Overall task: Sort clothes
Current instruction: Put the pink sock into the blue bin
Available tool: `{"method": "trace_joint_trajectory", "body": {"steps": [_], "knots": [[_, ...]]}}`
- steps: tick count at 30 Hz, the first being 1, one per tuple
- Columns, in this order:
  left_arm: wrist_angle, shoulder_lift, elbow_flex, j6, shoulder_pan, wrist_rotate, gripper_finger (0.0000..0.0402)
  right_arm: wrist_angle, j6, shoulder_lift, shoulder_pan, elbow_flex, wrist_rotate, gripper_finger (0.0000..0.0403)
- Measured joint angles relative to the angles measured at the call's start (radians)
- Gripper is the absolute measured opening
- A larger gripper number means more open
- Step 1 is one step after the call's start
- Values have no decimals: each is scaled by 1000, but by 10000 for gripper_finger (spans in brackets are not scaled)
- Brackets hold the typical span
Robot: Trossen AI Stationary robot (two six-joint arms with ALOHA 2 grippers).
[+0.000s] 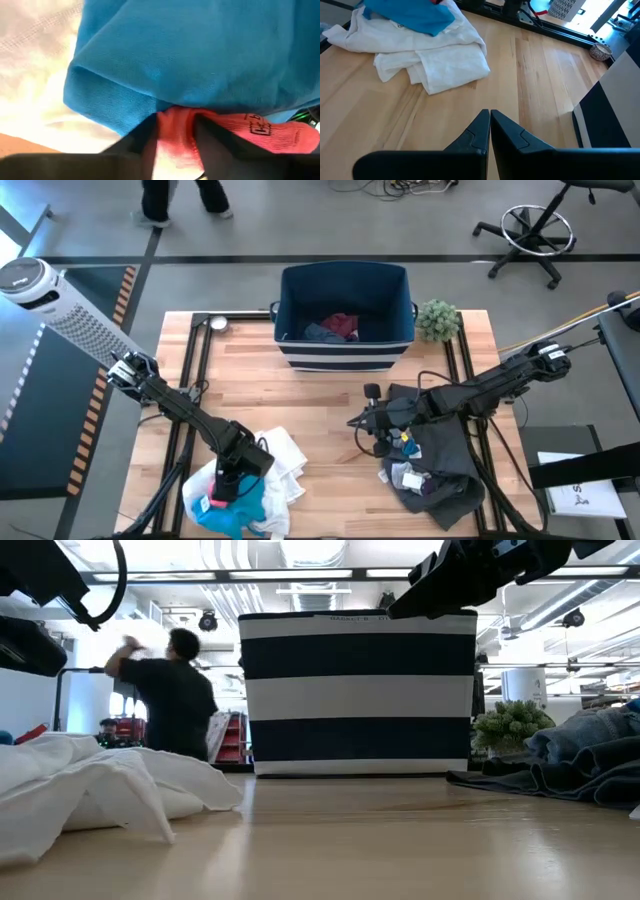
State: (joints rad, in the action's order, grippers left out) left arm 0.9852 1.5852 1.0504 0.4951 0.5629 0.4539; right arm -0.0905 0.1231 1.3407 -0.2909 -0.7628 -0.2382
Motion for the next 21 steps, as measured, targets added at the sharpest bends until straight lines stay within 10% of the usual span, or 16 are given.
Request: {"method": "trace_joint_trajectory", "body": {"steps": [5, 21], "knots": [[11, -12, 0, -4, 0, 21, 9, 8, 0, 0, 0, 0, -6, 0], [104, -177, 138, 33, -57, -291, 1, 60, 8, -5, -26, 0, -87, 0]]}}
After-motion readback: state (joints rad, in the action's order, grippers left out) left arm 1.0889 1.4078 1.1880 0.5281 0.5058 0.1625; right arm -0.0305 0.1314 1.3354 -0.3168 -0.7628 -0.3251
